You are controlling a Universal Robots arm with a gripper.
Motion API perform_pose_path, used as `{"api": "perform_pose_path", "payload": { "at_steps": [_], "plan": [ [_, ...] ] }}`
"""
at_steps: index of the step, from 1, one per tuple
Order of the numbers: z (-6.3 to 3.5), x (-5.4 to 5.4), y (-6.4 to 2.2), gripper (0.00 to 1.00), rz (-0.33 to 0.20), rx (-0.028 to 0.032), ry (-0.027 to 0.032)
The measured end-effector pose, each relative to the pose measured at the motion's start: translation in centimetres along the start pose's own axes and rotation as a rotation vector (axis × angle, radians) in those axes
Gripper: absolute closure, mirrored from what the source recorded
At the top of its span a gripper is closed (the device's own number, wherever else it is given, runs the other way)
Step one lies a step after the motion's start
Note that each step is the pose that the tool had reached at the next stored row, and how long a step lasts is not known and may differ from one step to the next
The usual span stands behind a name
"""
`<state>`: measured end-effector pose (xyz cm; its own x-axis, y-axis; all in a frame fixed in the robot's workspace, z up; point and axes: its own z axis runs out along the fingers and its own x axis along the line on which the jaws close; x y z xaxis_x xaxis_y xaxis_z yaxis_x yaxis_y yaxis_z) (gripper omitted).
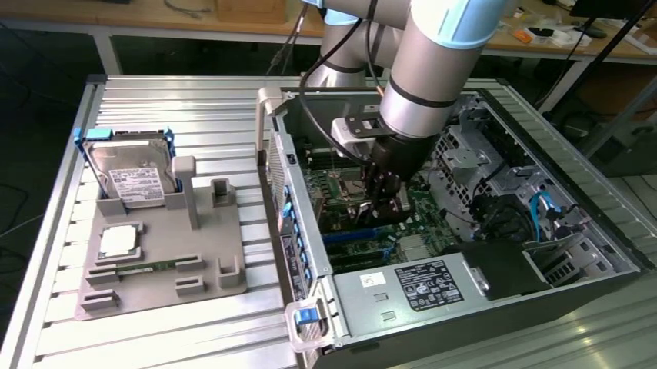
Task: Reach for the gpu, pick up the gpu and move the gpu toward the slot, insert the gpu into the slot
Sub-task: 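Insert the gpu into the slot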
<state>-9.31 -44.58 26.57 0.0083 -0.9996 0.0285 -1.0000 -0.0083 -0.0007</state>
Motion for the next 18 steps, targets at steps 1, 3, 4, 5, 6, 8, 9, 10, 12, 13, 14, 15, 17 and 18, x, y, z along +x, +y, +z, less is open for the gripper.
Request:
{"api": "perform_pose_path", "payload": {
  "at_steps": [1, 3, 4, 5, 6, 8, 9, 10, 12, 13, 14, 15, 17, 18],
  "plan": [
    [0.0, 0.0, 0.0, 0.73, 0.0, -0.0001, 0.0001],
    [-0.01, 0.0, 0.0, 0.73, 0.0, -0.0001, 0.0001],
    [-0.01, 0.0, 0.01, 0.73, 0.0, -0.0001, 0.0001],
    [-0.01, 0.0, 0.0, 0.73, 0.001, -0.0001, 0.0002],
    [-0.01, 0.0, 0.01, 0.73, 0.003, -0.0001, 0.0001],
    [-0.01, 0.03, 0.02, 0.73, 0.005, -0.0002, 0.0003],
    [0.04, 0.05, 0.03, 0.73, 0.005, -0.0001, 0.0001],
    [0.08, 0.05, 0.03, 0.73, 0.005, -0.0001, 0.0001],
    [0.13, 0.05, 0.06, 0.73, 0.005, -0.0002, 0.0003],
    [0.15, 0.05, 0.13, 0.73, 0.005, -0.0002, 0.0002],
    [0.16, 0.04, 0.24, 0.73, 0.005, -0.0002, 0.0],
    [0.16, 0.04, 0.32, 0.73, 0.005, -0.0001, 0.0001],
    [0.17, 0.04, 0.47, 0.73, 0.005, -0.0001, 0.0001],
    [0.17, 0.04, 0.54, 0.73, 0.005, -0.0002, 0.0002]
  ]
}}
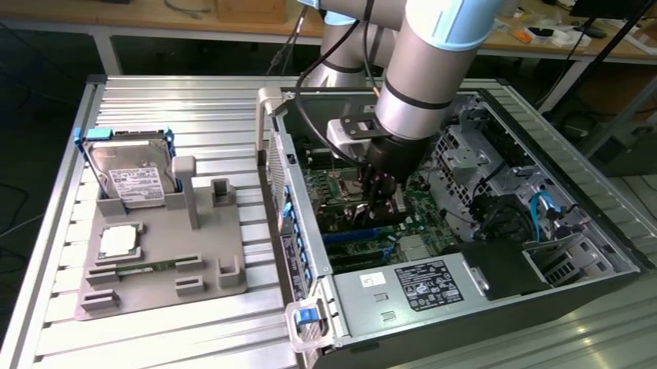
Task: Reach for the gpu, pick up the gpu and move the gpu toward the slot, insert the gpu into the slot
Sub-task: 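Insert the gpu into the slot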
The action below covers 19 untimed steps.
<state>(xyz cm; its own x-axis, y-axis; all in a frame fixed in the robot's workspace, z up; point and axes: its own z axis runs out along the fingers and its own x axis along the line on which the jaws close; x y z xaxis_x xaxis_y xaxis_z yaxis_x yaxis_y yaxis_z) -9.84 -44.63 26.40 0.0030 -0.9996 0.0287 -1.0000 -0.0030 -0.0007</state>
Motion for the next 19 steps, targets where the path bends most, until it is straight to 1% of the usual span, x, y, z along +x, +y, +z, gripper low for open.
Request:
{"api": "perform_pose_path", "payload": {
  "at_steps": [12, 19],
  "plan": [
    [0.14, 0.0, 0.42, 0.73, 0.0, 0.0001, -0.0001],
    [0.26, -0.01, 0.91, 0.73, 0.0, 0.0001, -0.0001]
  ]
}}
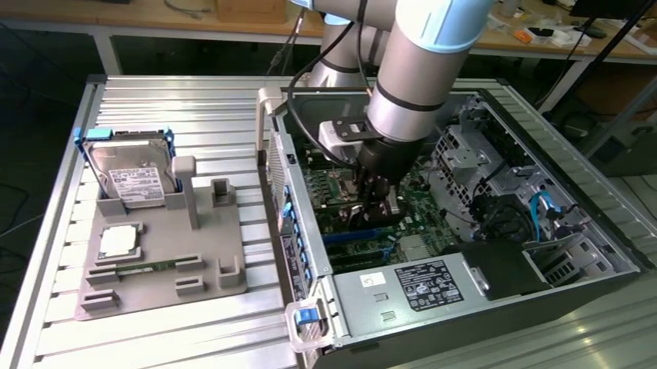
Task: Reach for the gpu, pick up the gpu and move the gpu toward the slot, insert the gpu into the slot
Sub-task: 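Insert the gpu into the slot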
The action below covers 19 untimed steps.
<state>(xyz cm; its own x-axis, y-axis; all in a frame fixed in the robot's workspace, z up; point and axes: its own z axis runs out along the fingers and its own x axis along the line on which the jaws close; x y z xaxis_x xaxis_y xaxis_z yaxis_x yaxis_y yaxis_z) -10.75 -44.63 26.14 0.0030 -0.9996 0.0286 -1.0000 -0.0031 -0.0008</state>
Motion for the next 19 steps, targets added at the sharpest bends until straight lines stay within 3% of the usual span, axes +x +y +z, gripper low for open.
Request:
{"api": "perform_pose_path", "payload": {
  "at_steps": [13, 19],
  "plan": [
    [0.09, 0.5, 0.05, 0.73, 0.0, 0.0, 0.0],
    [0.19, 0.5, 1.03, 0.73, 0.0, 0.0008, -0.0004]
  ]
}}
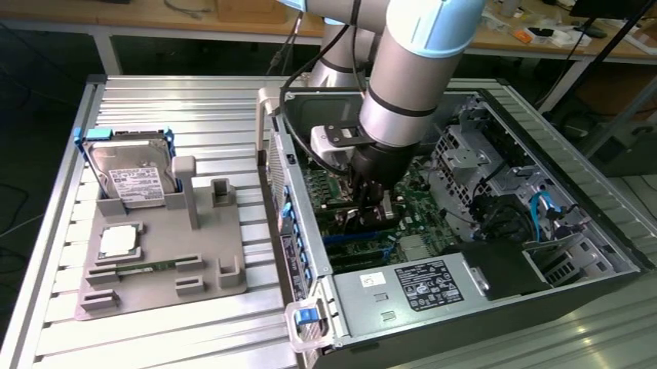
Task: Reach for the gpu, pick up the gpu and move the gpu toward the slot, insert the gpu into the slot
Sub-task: 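Insert the gpu into the slot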
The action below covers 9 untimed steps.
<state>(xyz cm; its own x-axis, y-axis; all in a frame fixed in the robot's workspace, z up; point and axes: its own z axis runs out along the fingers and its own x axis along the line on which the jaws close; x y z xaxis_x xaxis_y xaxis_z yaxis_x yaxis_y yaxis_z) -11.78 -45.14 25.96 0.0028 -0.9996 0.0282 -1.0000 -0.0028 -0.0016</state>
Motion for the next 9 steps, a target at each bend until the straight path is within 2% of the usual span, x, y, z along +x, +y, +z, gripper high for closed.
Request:
{"api": "perform_pose_path", "payload": {
  "at_steps": [9],
  "plan": [
    [0.07, -0.11, 0.29, 0.73, 0.005, -0.001, 0.0006]
  ]
}}
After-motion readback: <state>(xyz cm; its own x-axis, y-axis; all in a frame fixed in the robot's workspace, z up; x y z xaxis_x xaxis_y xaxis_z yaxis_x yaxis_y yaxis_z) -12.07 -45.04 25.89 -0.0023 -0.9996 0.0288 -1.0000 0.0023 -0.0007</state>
